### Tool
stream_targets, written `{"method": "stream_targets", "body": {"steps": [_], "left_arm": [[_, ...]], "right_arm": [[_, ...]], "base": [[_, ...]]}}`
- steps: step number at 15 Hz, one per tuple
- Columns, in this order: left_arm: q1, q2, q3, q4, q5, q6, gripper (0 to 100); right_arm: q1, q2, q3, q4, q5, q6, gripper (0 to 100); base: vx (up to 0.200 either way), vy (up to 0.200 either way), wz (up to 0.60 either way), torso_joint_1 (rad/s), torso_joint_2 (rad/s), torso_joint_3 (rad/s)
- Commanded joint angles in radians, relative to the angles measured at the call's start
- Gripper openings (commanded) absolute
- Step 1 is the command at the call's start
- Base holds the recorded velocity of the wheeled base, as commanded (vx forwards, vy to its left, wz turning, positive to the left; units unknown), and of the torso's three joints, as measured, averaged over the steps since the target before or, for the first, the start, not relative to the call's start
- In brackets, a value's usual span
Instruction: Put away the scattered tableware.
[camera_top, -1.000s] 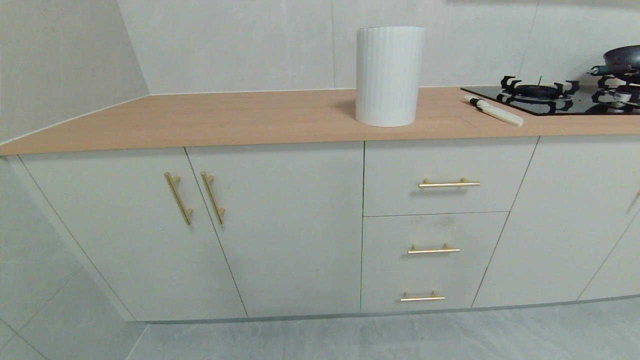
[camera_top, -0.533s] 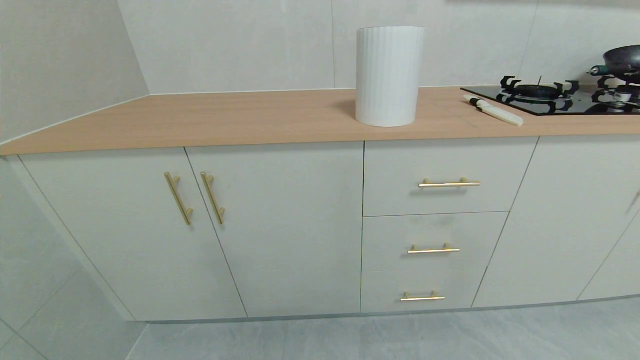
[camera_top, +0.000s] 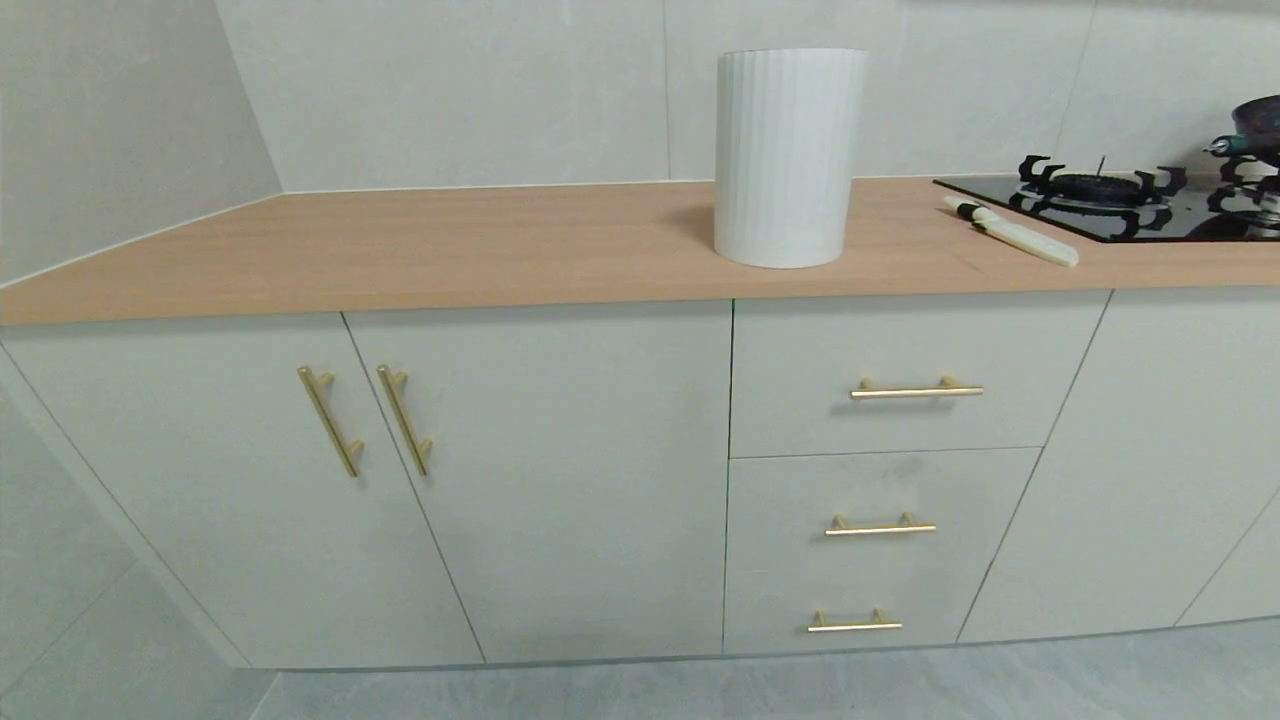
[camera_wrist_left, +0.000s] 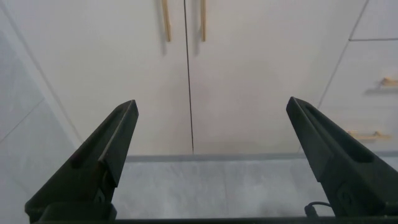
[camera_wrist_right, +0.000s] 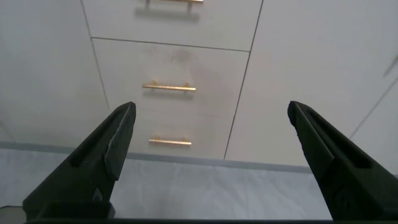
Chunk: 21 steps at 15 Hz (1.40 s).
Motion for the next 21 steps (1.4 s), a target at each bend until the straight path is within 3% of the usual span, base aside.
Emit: {"method": "stream_targets", "body": {"steps": [1, 15, 21], "left_arm": [[0.0, 0.001, 0.0, -0.001, 0.0, 0.0, 100], [0.0, 0.001, 0.0, -0.001, 0.0, 0.0, 100], [0.0, 0.001, 0.0, -0.001, 0.0, 0.0, 100]], "right_arm": [[0.0, 0.003, 0.0, 0.0, 0.001, 0.002, 100], [0.002, 0.003, 0.0, 0.0, -0.002, 0.003, 100], [0.002, 0.003, 0.0, 0.0, -0.002, 0.006, 100]], "base": [[0.2, 0.0, 0.0, 0.012, 0.0, 0.007], [0.2, 0.0, 0.0, 0.003, 0.0, 0.001], [0.0, 0.0, 0.0, 0.0, 0.0, 0.0]]}}
